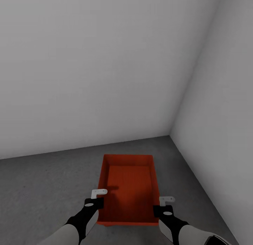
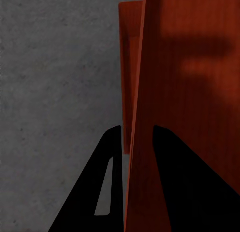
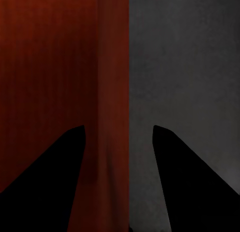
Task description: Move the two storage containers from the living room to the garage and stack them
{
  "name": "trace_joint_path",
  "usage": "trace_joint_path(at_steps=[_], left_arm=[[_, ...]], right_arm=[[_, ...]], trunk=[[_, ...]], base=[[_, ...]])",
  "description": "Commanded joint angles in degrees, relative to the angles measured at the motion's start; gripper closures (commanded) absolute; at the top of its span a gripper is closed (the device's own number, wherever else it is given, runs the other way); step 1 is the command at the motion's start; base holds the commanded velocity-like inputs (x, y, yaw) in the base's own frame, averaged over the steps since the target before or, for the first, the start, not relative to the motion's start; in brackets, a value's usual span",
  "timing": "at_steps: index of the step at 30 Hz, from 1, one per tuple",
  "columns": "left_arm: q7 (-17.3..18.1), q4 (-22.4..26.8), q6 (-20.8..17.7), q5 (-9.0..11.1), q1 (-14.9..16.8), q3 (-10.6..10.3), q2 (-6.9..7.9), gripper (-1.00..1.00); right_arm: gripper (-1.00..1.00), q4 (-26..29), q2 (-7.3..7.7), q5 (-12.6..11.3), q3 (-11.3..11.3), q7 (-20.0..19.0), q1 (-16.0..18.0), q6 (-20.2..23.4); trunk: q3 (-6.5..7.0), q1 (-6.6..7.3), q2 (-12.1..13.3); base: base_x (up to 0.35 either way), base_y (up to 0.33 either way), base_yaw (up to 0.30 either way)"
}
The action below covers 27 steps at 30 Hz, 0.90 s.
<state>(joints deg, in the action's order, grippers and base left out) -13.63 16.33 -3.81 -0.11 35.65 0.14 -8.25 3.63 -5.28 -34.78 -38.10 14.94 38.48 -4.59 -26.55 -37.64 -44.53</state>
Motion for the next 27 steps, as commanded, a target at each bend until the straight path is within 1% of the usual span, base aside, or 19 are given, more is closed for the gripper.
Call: trace_joint_path(at_steps=[1, 27], left_arm=[[-0.34, 3.36, -0.41, -0.86, 0.03, 1.18, 0.02, 1.0], [-0.34, 3.36, -0.4, -0.86, 0.03, 1.18, 0.02, 1.0]], right_arm=[[1.0, -1.82, 0.0, -1.08, 0.13, 0.09, 0.01, -0.24], [1.0, -1.85, -0.04, -1.08, 0.13, 0.09, 0.01, -0.24]], trunk=[[-0.06, -0.01, -0.05], [-0.06, -0.01, -0.05]], base=[[0.0, 0.005, 0.0], [0.0, 0.01, 0.0]])
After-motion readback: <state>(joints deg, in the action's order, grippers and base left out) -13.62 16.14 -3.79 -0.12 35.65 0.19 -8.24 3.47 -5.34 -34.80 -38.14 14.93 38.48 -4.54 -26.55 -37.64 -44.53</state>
